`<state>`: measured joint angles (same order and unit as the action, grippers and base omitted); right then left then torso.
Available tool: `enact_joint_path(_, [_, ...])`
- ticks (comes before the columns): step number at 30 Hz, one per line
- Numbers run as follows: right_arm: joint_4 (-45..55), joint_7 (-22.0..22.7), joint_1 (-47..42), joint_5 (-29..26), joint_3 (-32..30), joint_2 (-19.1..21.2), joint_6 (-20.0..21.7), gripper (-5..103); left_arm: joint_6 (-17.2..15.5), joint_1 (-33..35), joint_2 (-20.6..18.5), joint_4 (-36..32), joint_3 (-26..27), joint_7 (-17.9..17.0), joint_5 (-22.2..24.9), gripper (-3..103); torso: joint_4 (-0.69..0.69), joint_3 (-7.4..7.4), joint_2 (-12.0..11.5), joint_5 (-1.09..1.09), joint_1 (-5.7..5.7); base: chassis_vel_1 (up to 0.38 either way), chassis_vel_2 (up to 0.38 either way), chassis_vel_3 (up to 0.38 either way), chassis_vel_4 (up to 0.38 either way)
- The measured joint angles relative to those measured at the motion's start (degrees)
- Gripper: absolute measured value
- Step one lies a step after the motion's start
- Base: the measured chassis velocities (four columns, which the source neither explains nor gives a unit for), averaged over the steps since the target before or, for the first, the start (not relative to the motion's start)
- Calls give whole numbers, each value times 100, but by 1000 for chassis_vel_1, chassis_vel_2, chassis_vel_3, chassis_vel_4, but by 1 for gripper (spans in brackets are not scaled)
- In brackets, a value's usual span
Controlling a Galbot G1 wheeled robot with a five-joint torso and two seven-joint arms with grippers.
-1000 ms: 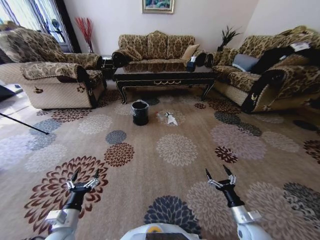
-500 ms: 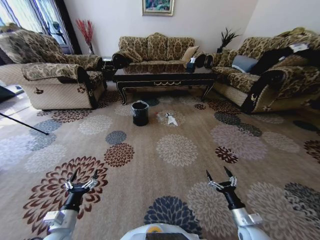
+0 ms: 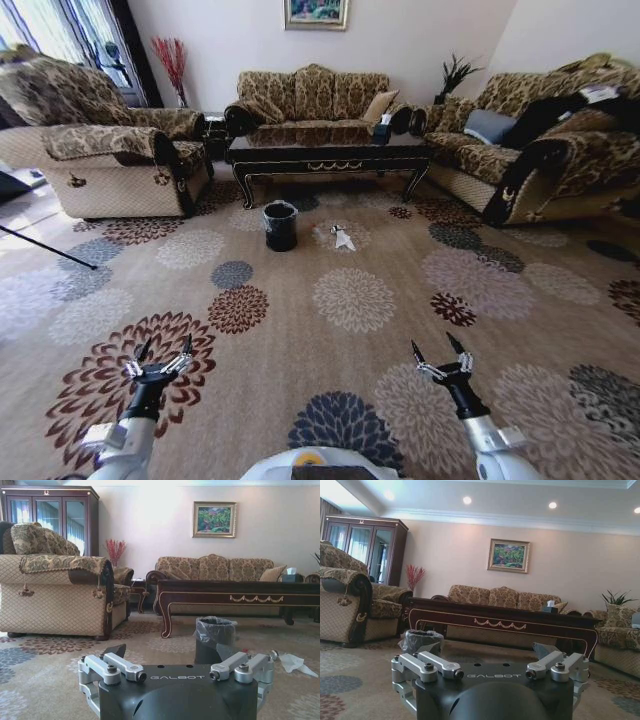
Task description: Move to the front of the table and pick up the trash from the floor, then place it into the trash bin.
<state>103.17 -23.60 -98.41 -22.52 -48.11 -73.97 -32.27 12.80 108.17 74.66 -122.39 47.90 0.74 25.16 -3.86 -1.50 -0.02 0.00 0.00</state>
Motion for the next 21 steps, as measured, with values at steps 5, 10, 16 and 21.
enact_joint_path(5, [-2, -73, 2, -47, 1, 3, 0, 100, 0, -3, 0, 0, -1, 4, -20, 100, 0, -4, 0, 0, 0, 0, 0, 0, 0])
enact_joint_path(10, [-29, -115, 3, -75, -2, 2, -15, 100, 0, -15, 8, 8, -20, 14, -53, 100, 0, -11, 0, 0, 0, -61, 66, 66, -55])
enact_joint_path(16, [-77, -115, -1, -63, 1, -13, -35, 100, -1, -26, 33, 22, -32, 16, -73, 100, 0, -15, 0, 0, 0, -91, 78, 87, -80])
enact_joint_path(21, [-91, -128, -6, -27, 8, -29, -46, 100, 0, -26, 37, 65, -33, 20, -73, 100, 0, -18, 0, 0, 0, -102, 96, 89, -88])
